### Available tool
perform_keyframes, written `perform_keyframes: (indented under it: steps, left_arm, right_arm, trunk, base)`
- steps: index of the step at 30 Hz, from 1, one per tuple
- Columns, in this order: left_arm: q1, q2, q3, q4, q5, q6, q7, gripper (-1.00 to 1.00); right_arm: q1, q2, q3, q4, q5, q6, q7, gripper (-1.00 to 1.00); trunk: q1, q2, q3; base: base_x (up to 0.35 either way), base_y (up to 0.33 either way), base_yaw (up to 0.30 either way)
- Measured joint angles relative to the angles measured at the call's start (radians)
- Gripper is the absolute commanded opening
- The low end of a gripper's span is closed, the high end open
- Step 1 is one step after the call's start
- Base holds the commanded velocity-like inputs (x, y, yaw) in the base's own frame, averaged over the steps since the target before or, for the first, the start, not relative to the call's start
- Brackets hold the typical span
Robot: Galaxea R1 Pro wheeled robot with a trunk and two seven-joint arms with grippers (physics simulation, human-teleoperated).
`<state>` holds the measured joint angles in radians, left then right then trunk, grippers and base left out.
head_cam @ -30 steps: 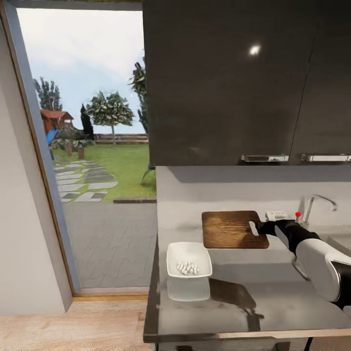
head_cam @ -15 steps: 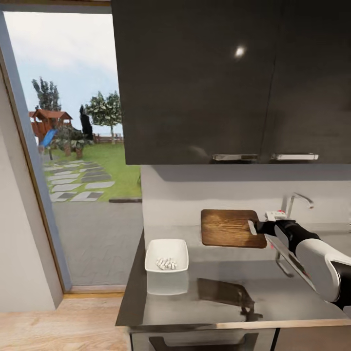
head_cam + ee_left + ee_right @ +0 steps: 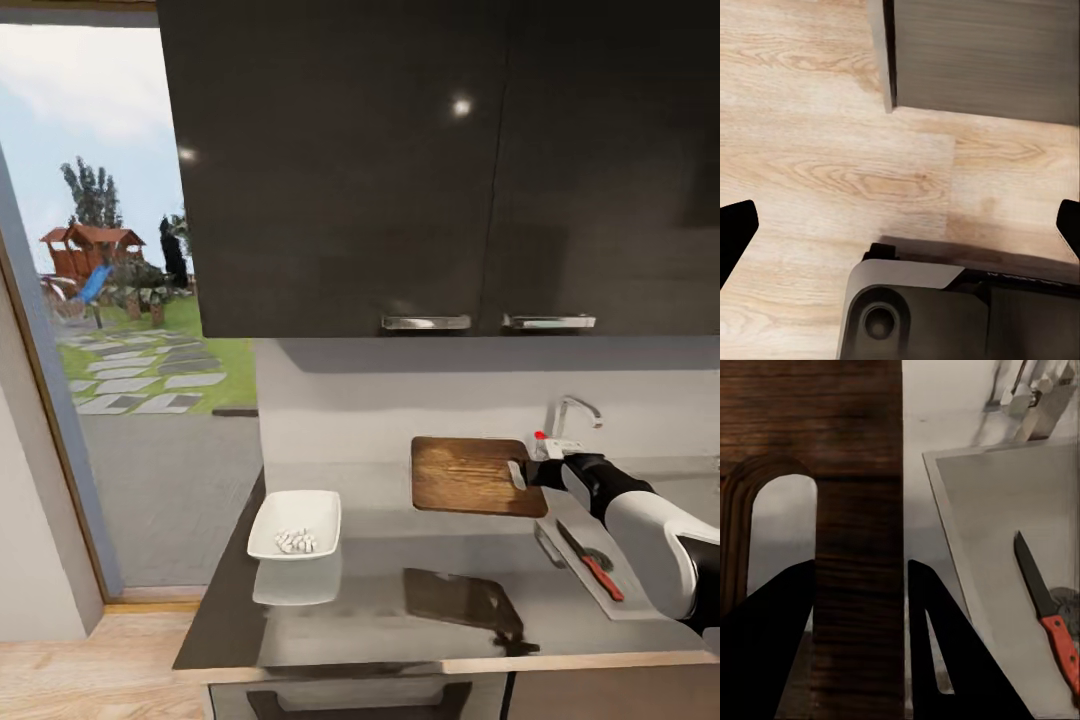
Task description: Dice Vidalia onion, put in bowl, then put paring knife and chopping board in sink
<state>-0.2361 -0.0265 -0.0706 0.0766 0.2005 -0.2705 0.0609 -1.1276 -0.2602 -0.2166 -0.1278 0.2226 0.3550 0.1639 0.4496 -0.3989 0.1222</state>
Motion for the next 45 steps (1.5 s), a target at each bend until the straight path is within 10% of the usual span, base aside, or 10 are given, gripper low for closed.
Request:
perform_keyframes:
  steps: [27, 36, 45]
  left_arm:
    - [0.000, 0.002, 0.000, 0.000, 0.000, 0.000, 0.000, 1.00]
    - [0.000, 0.003, 0.000, 0.000, 0.000, 0.000, 0.000, 1.00]
    - [0.000, 0.001, 0.000, -0.001, 0.000, 0.000, 0.001, 1.00]
  right_arm:
    - [0.000, 0.007, 0.003, 0.052, -0.021, 0.046, -0.001, -1.00]
    - [0.000, 0.078, -0.001, 0.089, -0.028, 0.035, -0.152, -1.00]
    - [0.004, 0.190, -0.022, 0.109, -0.370, -0.174, -0.543, -1.00]
  trunk:
    - [0.000, 0.000, 0.024]
    - [0.000, 0.000, 0.027]
    - [0.000, 0.000, 0.027]
  base:
    - [0.000, -0.271, -0.172]
    - [0.000, -0.160, -0.037]
    - [0.000, -0.312, -0.001]
